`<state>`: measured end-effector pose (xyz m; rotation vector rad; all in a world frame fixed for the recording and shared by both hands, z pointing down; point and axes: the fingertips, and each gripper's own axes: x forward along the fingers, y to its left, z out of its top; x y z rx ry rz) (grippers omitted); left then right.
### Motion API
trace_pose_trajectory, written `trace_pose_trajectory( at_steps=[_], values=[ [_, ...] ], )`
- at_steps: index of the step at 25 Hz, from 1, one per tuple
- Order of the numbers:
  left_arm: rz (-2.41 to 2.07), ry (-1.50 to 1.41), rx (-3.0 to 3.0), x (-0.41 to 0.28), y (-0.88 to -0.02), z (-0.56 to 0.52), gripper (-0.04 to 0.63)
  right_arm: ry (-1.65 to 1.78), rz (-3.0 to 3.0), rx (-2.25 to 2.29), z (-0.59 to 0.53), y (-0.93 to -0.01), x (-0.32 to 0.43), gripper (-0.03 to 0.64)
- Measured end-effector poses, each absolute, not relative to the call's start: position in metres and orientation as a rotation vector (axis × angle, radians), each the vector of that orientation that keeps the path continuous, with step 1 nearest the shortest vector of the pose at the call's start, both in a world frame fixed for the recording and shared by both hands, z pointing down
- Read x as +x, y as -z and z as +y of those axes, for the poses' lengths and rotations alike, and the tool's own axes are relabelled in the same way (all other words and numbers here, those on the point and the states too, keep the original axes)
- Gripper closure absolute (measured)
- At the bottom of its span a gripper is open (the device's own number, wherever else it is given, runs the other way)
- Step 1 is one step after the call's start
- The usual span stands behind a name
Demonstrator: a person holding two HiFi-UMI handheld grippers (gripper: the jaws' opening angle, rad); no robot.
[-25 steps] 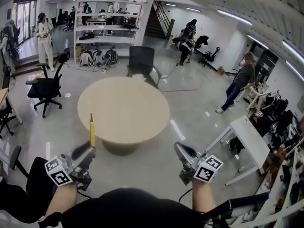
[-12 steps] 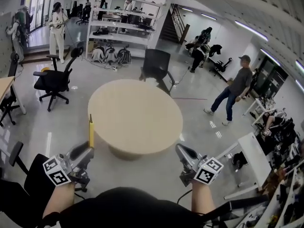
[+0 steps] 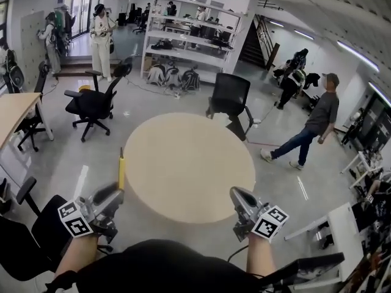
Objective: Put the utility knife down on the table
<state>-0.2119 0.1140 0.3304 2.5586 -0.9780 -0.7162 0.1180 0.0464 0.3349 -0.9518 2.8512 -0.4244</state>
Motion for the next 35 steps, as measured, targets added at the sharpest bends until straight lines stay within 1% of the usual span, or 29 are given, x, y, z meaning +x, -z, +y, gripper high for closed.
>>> trace_pose_trajectory(
  at_steps=[6,10,16,22,30,35],
  values=[
    [-1.036,0.761,2.551,-0.147,-0.316,0.048,0.479,0.394,2.903,-0.803,-0.042,-0.326,0.164,0.603],
    [-1.059,0.75,2.545,-0.107,-0.319,0.014,0.479,0.423,2.906,-0.764,-0.084,-0.337,0.199,0.603],
    [-1.044,0.703,2.525,-0.077,-0.327,-0.022,0.479,0.464,2.896,-0.754,-0.123,-0.351,0.222,0.603],
    [-0.946,0.678,2.521,-0.098,-0.35,-0.099,0.479,0.548,2.877,-0.824,-0.184,-0.382,0.195,0.603],
    [-0.792,0.711,2.52,-0.11,-0.362,-0.122,0.479,0.558,2.852,-0.984,-0.175,-0.375,0.189,0.603],
    [-0.694,0.693,2.551,-0.169,-0.365,-0.19,0.479,0.556,2.814,-1.081,-0.23,-0.371,0.127,0.603]
  ],
)
